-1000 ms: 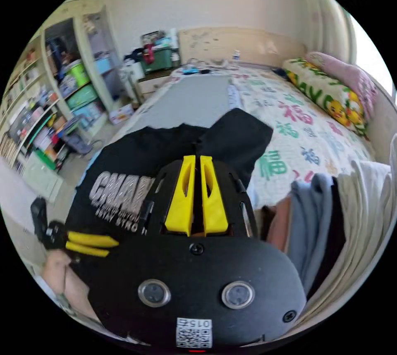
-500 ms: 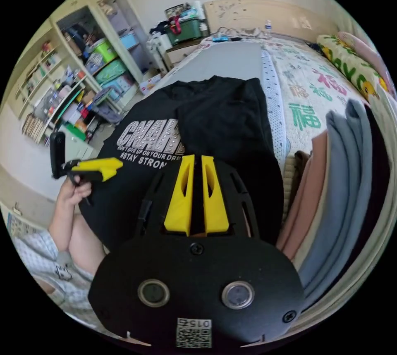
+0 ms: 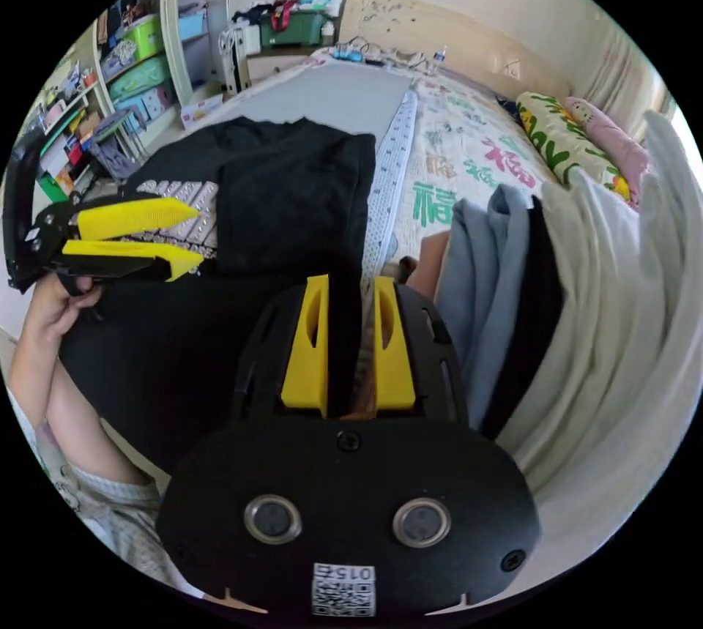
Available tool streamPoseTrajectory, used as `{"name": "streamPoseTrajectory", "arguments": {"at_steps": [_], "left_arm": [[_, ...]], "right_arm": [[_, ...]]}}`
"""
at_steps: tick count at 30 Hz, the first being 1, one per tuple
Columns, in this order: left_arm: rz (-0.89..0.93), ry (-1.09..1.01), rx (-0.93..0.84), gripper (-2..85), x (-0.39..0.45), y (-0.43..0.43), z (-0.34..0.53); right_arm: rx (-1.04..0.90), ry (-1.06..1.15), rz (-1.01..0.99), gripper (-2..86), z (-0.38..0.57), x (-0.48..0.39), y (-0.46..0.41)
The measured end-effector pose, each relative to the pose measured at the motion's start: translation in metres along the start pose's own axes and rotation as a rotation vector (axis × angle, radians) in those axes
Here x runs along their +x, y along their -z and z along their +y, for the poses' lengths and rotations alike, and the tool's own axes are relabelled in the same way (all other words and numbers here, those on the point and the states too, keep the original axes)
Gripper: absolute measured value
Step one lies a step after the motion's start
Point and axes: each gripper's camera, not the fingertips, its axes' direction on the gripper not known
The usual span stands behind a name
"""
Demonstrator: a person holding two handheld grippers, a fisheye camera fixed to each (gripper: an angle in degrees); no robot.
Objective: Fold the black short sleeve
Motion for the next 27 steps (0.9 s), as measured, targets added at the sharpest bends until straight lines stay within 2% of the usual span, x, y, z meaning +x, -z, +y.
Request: {"name": "streamPoseTrajectory", "arguments": {"at_steps": [5,8,10,16,23,27], "left_arm": [[0.004,-0.031,-0.119,12.7,0.015,-0.04,-0.01],[0.025,-0.016,-0.156,11.5,0.014,-0.055,-0.006],[0.003,-0.009,-0.131,10.5,0.014,-0.055,-0.002],[-0.002,-0.003,-0.132,9.1,0.008,-0.052,0.007],[0.024,-0.028,-0.204,9.3,-0.019,-0.015,0.055],[0.064,0.157,-0.051,9.3,-0.078,0.049,0.131]], "right_arm": [[0.016,-0.041,-0.007,8.0,-0.011,0.013,-0.004],[-0.001,-0.022,-0.037,3.4,-0.022,0.014,-0.007],[-0.054,-0.053,0.018,0.7,-0.028,0.018,-0.015],[-0.059,-0.094,-0.027,-0.3,-0.04,0.033,-0.003],[-0.071,-0.086,0.019,3.5,-0.048,0.032,0.026],[0.003,-0.084,0.051,4.1,-0.053,0.019,0.067]]}}
